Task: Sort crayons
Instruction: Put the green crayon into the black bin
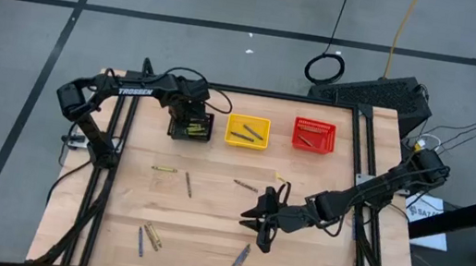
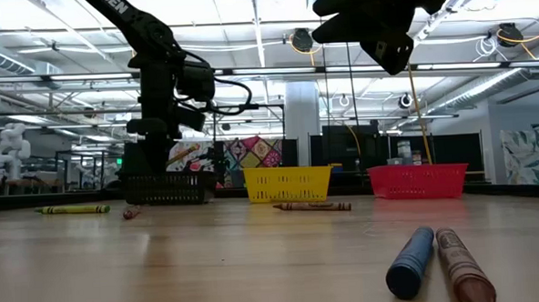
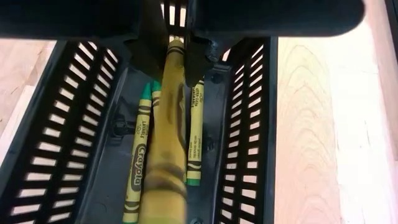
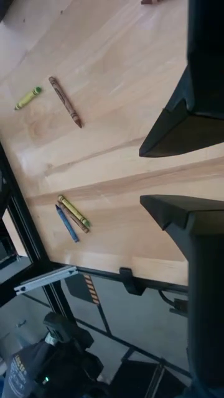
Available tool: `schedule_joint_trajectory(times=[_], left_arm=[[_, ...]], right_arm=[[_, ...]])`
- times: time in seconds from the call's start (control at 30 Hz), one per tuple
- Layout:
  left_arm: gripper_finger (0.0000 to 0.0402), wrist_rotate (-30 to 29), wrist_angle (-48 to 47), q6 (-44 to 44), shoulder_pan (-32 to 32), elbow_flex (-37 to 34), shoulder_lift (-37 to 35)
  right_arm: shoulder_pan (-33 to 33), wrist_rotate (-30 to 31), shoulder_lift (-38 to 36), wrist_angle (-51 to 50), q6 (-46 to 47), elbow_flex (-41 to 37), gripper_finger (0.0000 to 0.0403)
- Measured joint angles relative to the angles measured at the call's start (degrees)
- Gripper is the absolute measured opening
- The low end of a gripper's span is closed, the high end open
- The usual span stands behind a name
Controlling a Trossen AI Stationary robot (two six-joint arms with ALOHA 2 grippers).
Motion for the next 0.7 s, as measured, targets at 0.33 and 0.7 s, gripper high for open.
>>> schedule_joint_trajectory(times=[0.33,0.7], left_arm=[[0.0099,-0.2,-0.2,-1.0,0.0,0.0,0.0],[0.01,0.1,0.4,-3.5,-2.6,0.0,-1.4]], right_arm=[[0.0,-0.1,0.0,-0.1,0.0,0.0,0.0096],[0.0,-0.3,0.0,-17.5,16.6,0.0,0.0096]])
